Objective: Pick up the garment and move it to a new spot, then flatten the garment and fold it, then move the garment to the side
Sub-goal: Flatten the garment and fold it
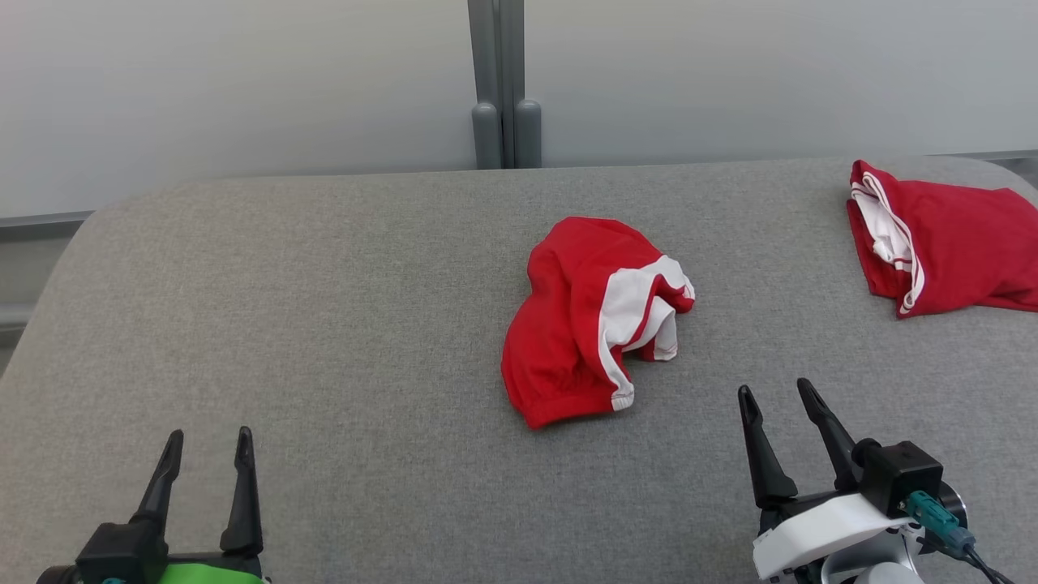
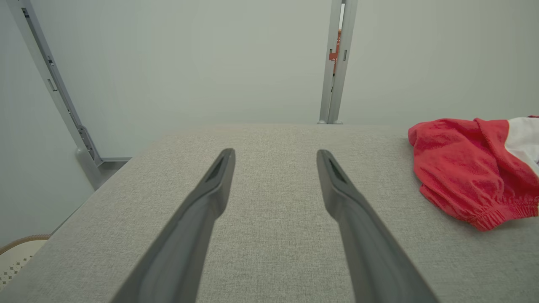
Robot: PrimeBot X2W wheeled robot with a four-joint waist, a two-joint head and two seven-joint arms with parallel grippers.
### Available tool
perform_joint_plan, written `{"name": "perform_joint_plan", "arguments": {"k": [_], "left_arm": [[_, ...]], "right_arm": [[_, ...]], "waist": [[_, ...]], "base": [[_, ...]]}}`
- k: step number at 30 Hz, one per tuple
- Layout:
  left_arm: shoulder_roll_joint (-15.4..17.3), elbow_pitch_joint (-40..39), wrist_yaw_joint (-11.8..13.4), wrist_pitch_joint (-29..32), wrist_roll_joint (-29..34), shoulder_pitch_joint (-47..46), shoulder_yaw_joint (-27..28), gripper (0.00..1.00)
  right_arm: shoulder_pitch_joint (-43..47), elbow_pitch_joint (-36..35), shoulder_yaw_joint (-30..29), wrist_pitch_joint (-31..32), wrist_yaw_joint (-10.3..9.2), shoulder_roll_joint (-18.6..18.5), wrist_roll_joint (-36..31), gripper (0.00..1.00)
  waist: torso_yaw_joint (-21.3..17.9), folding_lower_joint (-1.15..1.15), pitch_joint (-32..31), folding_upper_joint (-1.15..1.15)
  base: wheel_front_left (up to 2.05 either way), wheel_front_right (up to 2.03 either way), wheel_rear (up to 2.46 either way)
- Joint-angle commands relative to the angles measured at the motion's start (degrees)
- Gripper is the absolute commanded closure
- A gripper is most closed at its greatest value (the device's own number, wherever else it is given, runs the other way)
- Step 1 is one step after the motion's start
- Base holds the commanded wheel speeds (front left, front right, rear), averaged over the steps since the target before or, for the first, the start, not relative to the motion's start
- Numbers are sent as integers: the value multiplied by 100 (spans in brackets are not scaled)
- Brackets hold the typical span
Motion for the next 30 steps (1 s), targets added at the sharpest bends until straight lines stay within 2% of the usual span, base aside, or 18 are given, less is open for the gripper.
{"name": "perform_joint_plan", "arguments": {"k": [1, 7, 22, 30], "left_arm": [[24, 18, -14, -16, 12, -121, -83, 0], [103, 83, -14, -15, -32, -592, -733, 0], [377, 1112, -4, -9, -335, -2346, -3367, 0], [481, 1914, -4, -9, -564, -2826, -4152, 0]], "right_arm": [[18, 8, 1, -17, -9, -11, 6, 0], [-62, -35, 4, -17, -9, -11, 8, 0], [-415, -139, -20, -17, -9, -11, 83, 0], [-574, -233, -86, -17, -9, -11, 121, 0]], "waist": [[-6, 0, 9, 0], [-62, 0, 139, 0], [-671, 0, 893, 0], [-944, 0, 1233, 0]], "base": [[0, 0, 0], [0, 0, 0], [0, 0, 0], [0, 0, 0]]}}
